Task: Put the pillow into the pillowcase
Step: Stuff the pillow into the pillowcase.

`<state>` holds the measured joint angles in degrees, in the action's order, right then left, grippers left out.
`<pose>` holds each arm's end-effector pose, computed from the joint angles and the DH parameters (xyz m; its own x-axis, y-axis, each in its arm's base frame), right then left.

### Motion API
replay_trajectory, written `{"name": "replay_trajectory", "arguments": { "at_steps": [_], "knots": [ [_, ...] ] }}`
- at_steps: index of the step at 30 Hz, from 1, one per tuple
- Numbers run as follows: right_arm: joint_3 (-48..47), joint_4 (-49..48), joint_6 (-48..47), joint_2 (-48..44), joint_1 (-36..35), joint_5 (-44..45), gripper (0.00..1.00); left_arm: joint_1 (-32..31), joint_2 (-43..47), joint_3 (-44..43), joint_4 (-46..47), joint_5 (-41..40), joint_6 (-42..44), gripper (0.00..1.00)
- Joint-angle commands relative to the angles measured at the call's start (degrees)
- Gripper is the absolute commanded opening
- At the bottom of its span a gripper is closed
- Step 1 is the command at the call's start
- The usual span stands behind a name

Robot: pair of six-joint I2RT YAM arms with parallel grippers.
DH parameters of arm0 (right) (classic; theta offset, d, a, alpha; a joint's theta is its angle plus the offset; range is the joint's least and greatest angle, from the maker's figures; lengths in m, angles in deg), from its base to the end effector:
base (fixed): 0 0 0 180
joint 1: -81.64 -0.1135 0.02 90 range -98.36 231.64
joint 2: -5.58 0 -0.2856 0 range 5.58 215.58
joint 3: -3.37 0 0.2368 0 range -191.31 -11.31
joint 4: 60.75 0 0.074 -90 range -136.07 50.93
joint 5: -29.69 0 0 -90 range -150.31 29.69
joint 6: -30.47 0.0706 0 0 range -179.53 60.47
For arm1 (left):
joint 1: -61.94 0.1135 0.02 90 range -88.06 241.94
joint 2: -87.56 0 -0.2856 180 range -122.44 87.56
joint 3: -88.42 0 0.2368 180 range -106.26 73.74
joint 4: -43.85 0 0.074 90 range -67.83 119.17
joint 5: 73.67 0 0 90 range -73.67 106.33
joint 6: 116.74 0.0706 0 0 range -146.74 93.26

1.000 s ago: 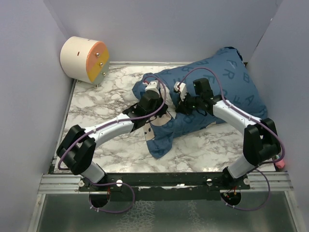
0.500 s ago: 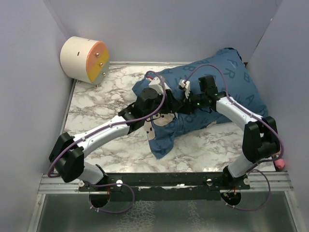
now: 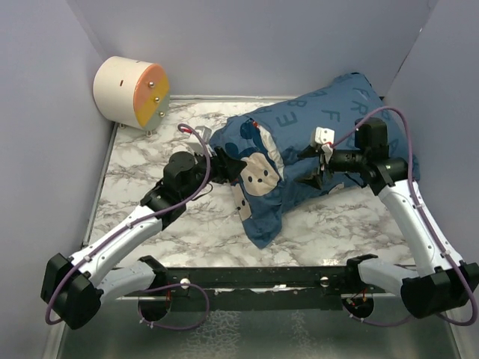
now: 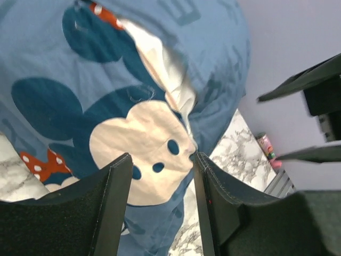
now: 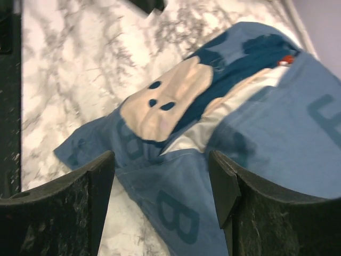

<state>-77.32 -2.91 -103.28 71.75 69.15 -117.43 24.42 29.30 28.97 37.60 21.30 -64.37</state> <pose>0.1976 0.1045 0.3571 0.0098 -0.3823 -0.9240 -0.9789 0.1848 -0.0869 0.1948 -0.1573 0.3486 -0.4676 -0.4078 -0.7842 0.4920 0.6170 -0.6142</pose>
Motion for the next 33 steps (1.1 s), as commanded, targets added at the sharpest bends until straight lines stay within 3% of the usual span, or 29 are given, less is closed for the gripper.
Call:
{"name": "replay_trajectory", "arguments": {
  "at_steps": [1,6,10,11,13,14,15,16,18,22,24,27,30,33],
  "knots": [
    [0.2,-15.7,17.0,3.6,-1.1,11.8,0.67,0.5,-3.6,2.1,4.9,6.2,-1.6,0.51],
    [-4.9,-19.3,23.3,11.4,-6.4,26.9,0.63,0.1,-12.9,-3.4,10.8,8.5,-1.7,0.51],
    [-8.6,-17.5,24.0,17.7,-8.4,30.6,0.57,-1.5,-22.4,-10.0,10.8,8.2,-1.2,0.51],
    [-9.0,-17.1,23.9,18.9,-8.8,31.3,0.52,-1.8,-24.8,-11.4,9.7,7.0,-0.7,0.51],
    [-10.4,-16.3,23.5,19.8,-9.0,31.7,0.19,-1.9,-29.5,-14.1,6.4,3.7,0.7,0.51],
    [-11.0,-16.4,23.4,19.2,-9.0,30.8,0.06,-1.6,-31.5,-15.1,5.1,1.9,1.5,0.45],
    [-11.9,-16.6,23.4,18.0,-9.0,28.2,0.01,-1.4,-33.6,-16.1,4.1,0.3,1.8,0.32],
    [-12.6,-17.0,23.7,16.2,-9.0,24.4,0.01,-0.8,-35.4,-16.8,4.0,-0.3,1.6,0.17],
    [-15.8,-16.2,24.8,13.8,-9.1,13.9,0.01,0.2,-39.1,-18.6,5.8,0.0,0.8,0.07],
    [-24.4,-10.3,28.8,16.3,-10.2,-6.8,0.01,1.0,-45.7,-24.9,12.2,4.2,-1.7,0.07],
    [-24.1,-11.4,31.1,17.1,-11.0,-11.6,0.01,1.1,-48.0,-26.9,17.8,9.6,-3.4,0.11],
    [-19.5,-12.4,31.2,17.7,-11.1,-5.3,0.01,1.3,-47.2,-22.8,34.4,17.0,-6.6,0.24],
    [-16.4,-6.1,26.4,22.0,-10.9,6.5,0.03,2.9,-40.3,-11.1,48.0,16.0,-9.3,0.46],
    [-13.8,-0.5,20.1,24.9,-9.2,7.5,0.26,6.8,-30.2,-0.7,45.8,15.4,-10.5,0.49]
  ]
}}
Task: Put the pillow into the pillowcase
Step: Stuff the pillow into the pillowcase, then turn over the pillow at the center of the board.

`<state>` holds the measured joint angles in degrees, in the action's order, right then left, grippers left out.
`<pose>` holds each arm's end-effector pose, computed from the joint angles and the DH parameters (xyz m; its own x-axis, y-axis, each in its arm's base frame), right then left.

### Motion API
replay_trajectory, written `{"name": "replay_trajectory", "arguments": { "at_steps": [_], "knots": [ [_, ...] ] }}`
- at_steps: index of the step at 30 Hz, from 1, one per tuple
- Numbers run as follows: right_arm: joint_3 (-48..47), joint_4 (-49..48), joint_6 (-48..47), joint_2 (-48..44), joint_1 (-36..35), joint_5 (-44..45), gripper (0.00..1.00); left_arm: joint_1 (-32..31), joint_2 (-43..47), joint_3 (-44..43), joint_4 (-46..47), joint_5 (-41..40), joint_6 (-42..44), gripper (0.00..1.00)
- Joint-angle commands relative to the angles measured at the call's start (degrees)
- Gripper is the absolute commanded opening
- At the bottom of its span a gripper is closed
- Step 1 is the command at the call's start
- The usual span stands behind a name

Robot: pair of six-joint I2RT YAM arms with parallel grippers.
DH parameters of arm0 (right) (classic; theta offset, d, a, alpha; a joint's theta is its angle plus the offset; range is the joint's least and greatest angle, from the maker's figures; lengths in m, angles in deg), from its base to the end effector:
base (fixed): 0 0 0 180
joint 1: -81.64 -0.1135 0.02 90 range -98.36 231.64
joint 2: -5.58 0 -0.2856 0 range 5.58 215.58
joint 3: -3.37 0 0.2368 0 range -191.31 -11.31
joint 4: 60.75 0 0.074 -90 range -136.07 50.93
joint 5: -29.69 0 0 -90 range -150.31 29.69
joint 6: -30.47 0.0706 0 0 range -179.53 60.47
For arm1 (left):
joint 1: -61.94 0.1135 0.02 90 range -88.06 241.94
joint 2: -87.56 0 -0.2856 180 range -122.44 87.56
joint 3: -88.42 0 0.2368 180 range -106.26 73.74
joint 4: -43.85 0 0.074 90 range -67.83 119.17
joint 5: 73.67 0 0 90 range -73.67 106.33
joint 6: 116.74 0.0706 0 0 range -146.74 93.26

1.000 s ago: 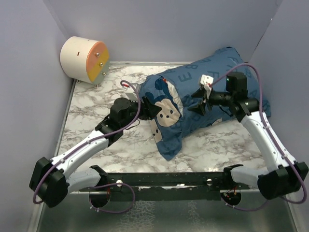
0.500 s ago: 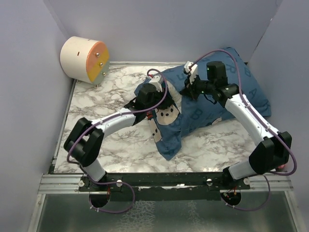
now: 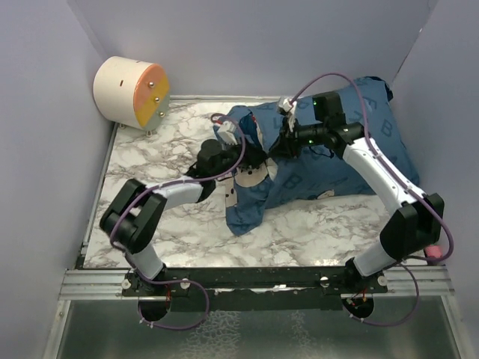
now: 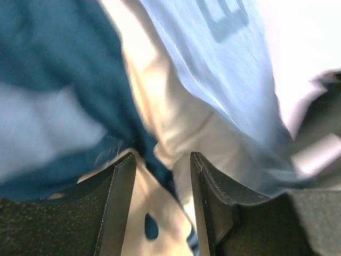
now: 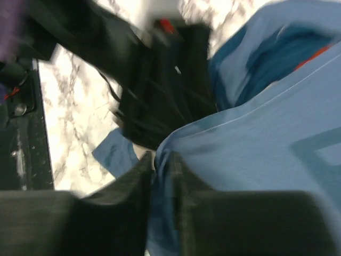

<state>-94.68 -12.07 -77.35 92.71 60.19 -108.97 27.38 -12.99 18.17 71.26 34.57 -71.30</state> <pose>0.2911 0.1713 0.3697 -0.2996 -0.3349 -0.8934 -0.9303 0.3101 0.1958 0.3314 -0.2551 0.2677 -0.5882 -0.4040 -0.7005 0.5382 0.4510 -0.7120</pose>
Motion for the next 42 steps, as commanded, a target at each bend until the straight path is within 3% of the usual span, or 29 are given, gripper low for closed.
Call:
{"name": "replay_trajectory", "arguments": {
  "at_steps": [1,4,6,10,16,20,23,27,31,33,34,36,37,40,42],
  "knots": [
    [4.6,9.0,-7.0,3.0,0.7,-2.7,0.34,5.1,15.8,12.3,6.8,1.8,-2.5,0.49],
    [7.2,10.5,-12.1,-3.7,2.5,-8.8,0.62,6.1,28.0,13.6,-19.0,-3.6,6.5,0.58],
    [7.9,12.5,-16.4,-8.4,2.7,-11.8,0.75,6.2,36.8,15.0,-29.2,-8.2,11.0,0.66],
    [9.3,14.1,-20.4,-16.8,2.8,-8.7,0.86,6.3,47.9,19.1,-32.9,-8.5,11.1,0.80],
    [13.7,14.1,-21.3,-25.1,4.2,11.1,0.94,3.8,44.6,19.6,-40.9,-4.5,8.5,0.86],
    [19.1,10.7,-22.3,-29.2,12.6,20.4,0.98,-4.9,41.3,22.3,-40.5,-14.0,10.5,0.90],
    [20.8,10.4,-23.4,-28.5,22.6,18.1,0.98,-9.7,34.8,22.4,-37.6,-17.8,10.7,0.97],
    [21.5,9.5,-25.9,-25.0,35.8,12.5,0.98,-10.7,26.1,23.1,-25.1,-18.4,12.4,0.99],
    [23.8,7.9,-28.9,-22.9,39.8,14.1,0.98,-10.6,15.3,17.3,-18.2,-21.3,16.5,0.99],
    [24.7,7.3,-29.9,-23.2,40.2,15.3,0.98,-10.3,10.9,13.8,-16.6,-22.5,18.1,0.93],
    [25.0,7.2,-30.4,-23.5,40.4,16.0,0.98,-9.3,9.8,12.1,-16.9,-22.9,18.6,0.77],
    [24.8,7.1,-31.5,-24.1,41.2,17.3,0.98,-5.0,10.4,10.9,-19.6,-22.0,14.5,0.04],
    [24.6,7.1,-32.3,-24.3,42.2,17.6,0.99,-2.3,12.7,12.3,-19.9,-21.9,12.4,0.00],
    [23.1,7.6,-35.2,-22.8,48.0,15.1,0.99,6.3,25.3,22.1,-18.4,-21.9,8.5,0.00],
    [20.5,9.2,-37.3,-19.1,52.7,12.1,0.99,12.2,33.9,24.6,-25.0,-21.3,8.4,0.00]
  ]
}}
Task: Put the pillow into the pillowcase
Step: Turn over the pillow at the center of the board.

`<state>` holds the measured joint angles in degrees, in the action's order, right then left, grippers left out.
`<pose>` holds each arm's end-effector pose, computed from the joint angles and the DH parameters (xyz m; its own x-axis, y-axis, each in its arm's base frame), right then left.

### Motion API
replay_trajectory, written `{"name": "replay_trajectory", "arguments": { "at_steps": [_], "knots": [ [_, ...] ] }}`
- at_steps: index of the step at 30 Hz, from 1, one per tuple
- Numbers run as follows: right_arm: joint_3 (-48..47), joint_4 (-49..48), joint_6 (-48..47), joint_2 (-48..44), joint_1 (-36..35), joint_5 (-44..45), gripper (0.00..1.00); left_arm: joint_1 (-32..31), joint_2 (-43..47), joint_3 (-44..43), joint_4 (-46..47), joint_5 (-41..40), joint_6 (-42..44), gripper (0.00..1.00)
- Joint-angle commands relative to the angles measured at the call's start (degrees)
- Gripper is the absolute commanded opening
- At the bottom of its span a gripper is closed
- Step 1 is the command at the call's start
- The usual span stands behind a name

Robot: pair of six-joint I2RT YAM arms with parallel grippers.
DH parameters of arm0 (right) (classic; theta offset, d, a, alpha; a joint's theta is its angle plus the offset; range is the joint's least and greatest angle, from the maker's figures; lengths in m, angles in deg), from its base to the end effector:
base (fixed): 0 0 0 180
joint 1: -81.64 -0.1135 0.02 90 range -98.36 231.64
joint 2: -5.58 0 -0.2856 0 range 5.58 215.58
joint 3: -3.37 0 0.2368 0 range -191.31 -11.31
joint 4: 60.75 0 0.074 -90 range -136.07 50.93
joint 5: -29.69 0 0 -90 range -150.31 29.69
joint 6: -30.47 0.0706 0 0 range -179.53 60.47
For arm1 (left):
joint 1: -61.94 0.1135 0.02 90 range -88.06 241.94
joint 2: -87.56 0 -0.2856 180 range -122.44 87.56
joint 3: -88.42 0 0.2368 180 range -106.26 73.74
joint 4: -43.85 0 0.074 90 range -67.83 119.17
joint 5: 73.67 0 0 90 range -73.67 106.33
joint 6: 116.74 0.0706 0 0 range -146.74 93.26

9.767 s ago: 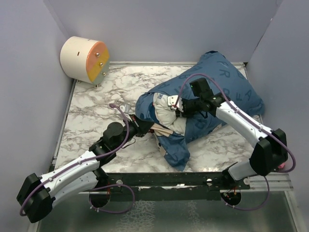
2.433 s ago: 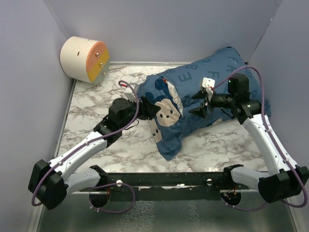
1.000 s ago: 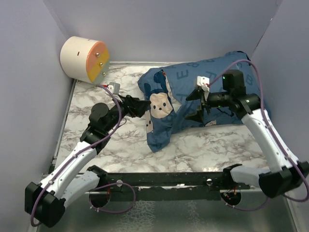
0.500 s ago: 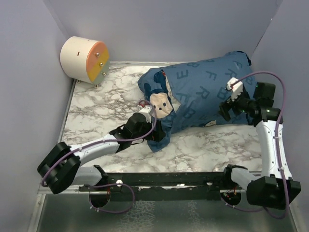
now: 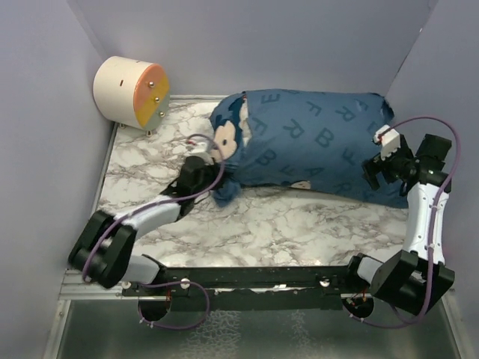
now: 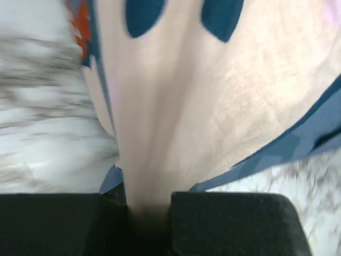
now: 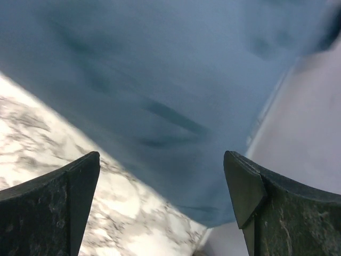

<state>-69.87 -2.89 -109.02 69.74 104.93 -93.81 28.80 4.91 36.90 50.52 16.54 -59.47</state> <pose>0.2146 -0.0500 0.3080 -0.4455 -0.4985 -0.7437 -0.5281 0.8171 -0.2313 0.2660 -0.1739 0.2145 -0.5888 -0.2613 -0.7649 0.2748 0.8252 -0.4934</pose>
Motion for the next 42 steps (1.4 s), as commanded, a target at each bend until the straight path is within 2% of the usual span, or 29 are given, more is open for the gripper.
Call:
{"name": "replay_trajectory", "arguments": {
  "at_steps": [1,5,8,11,14,16,20,21,22,23,24,25,26,27,29,32,37,40,42],
  "knots": [
    [-5.6,1.0,-6.6,6.0,9.9,-4.6,0.98,13.0,20.0,6.4,-7.2,-2.6,-3.3,0.00],
    [-6.6,4.4,-11.1,11.8,12.8,-8.5,0.98,16.3,29.9,7.2,-14.0,0.4,-2.8,0.00],
    [-4.3,9.3,-14.7,13.3,12.8,-14.4,0.98,16.3,31.8,7.3,-15.8,4.0,-3.0,0.00],
    [-1.4,20.7,-21.7,13.6,12.3,-21.6,0.98,16.3,32.6,7.5,-16.6,7.5,-3.3,0.00],
    [2.1,26.7,-27.1,12.1,10.1,-24.4,0.98,16.3,33.5,6.9,-18.2,9.3,-3.1,0.00],
    [4.9,23.3,-24.5,10.1,6.9,-22.2,0.98,16.3,34.5,6.2,-19.5,9.7,-2.4,0.00],
    [11.8,-0.5,-5.8,7.7,-0.6,-8.2,0.98,16.3,36.2,4.6,-22.3,9.4,-1.2,0.00],
    [12.0,-3.5,-4.1,9.1,-1.0,-6.0,0.96,16.3,36.5,4.1,-22.9,9.5,-1.2,0.00],
    [11.3,-4.8,-3.1,11.2,-1.1,-4.8,0.90,16.3,36.7,3.6,-23.4,9.7,-1.1,0.00],
    [9.8,-4.6,-2.8,13.4,-1.1,-4.4,0.73,16.3,36.9,2.6,-24.0,10.1,-1.1,0.00],
    [7.8,-3.1,-3.4,15.1,-1.1,-4.7,0.44,16.3,36.8,1.5,-24.7,10.5,-0.9,0.00],
    [5.4,-0.6,-4.1,16.0,-1.1,-5.6,0.20,16.3,36.6,-0.5,-25.7,11.0,-0.5,0.00],
    [2.5,2.3,-5.1,15.5,-1.1,-7.2,0.06,16.3,36.4,-3.2,-26.8,11.6,0.1,0.00],
    [-1.8,5.2,-6.4,13.8,-1.1,-9.1,0.01,16.3,35.9,-6.5,-28.4,12.0,1.2,0.00],
    [-9.8,8.8,-6.1,8.4,-1.1,-12.6,0.01,16.3,34.5,-15.2,-32.0,11.9,3.9,0.00],
    [-27.6,11.5,-1.0,2.5,-1.1,-17.3,0.01,16.3,31.7,-30.9,-36.7,10.2,7.9,0.00],
    [-57.6,11.2,11.8,7.6,-1.1,-18.5,0.01,16.3,25.2,-53.8,-40.8,7.9,11.6,0.00],
    [-62.5,5.7,18.9,11.2,-1.1,-15.7,0.01,16.3,21.2,-60.5,-43.1,6.9,13.4,0.01],
    [-61.6,3.7,21.4,13.1,-1.1,-15.3,0.01,16.3,19.1,-60.2,-43.4,6.0,13.7,0.12]
  ]
}}
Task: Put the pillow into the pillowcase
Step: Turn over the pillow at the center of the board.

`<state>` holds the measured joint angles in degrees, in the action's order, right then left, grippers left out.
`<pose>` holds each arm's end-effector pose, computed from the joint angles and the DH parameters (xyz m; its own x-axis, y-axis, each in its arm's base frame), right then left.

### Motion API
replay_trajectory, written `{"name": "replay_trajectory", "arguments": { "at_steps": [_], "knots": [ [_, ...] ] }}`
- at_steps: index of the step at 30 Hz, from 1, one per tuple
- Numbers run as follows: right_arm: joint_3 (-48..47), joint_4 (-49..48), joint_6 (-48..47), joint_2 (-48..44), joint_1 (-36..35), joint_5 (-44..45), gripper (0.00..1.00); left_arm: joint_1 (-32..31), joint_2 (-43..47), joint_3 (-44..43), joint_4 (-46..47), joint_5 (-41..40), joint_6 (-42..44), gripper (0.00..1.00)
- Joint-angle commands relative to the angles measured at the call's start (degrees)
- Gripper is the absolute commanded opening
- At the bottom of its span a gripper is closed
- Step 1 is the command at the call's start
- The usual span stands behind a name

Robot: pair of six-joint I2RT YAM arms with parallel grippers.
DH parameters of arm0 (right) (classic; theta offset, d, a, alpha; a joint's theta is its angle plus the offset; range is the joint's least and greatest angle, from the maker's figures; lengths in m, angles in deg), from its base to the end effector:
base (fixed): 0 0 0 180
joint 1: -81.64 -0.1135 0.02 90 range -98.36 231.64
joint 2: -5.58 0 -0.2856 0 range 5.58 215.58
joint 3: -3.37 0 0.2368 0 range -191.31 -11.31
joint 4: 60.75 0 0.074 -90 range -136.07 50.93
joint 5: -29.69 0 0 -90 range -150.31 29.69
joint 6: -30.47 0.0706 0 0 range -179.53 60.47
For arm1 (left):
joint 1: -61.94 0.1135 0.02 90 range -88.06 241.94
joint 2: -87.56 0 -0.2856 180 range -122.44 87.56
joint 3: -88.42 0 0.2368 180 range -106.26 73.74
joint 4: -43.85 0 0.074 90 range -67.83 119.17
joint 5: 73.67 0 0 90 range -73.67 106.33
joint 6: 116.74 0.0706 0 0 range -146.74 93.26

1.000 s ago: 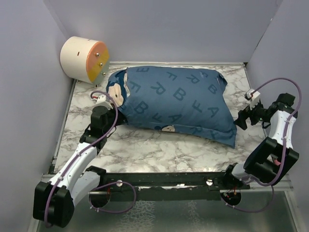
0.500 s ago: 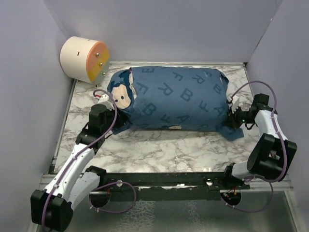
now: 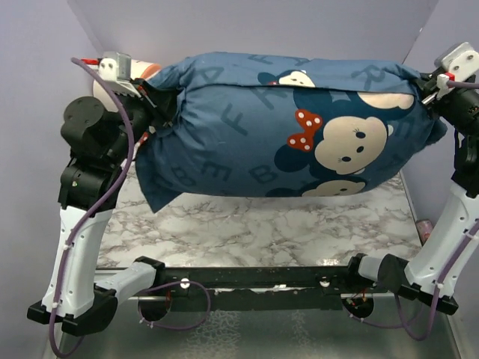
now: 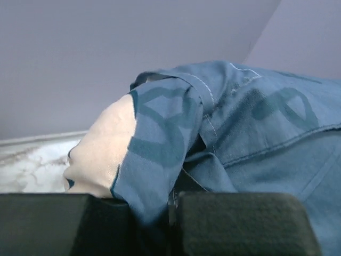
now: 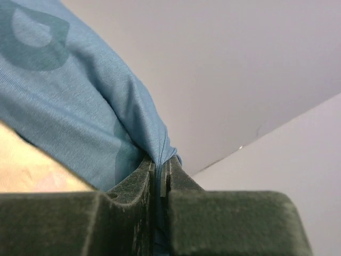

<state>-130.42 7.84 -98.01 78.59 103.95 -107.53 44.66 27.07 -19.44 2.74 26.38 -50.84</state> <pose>0.1797 -0.0177 0.5767 0.1598 -0.5224 -0.8376 -0.4030 0.7401 -0.5384 0.1705 -0.0659 0.5519 -0.0920 -0.3924 -0.9152 0.4607 0.7980 -0.3885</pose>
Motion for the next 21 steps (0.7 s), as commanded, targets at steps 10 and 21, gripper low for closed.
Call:
{"name": "replay_trajectory", "arguments": {
  "at_steps": [10,21],
  "knots": [
    [8.3,-4.6,7.7,14.9,-0.2,2.1,0.80,1.6,-19.5,-1.8,2.4,-9.2,3.5,0.86],
    [12.2,-4.7,8.2,12.4,-0.2,-8.5,0.84,1.9,-17.4,-1.1,4.7,-6.6,5.8,0.87]
  ]
}}
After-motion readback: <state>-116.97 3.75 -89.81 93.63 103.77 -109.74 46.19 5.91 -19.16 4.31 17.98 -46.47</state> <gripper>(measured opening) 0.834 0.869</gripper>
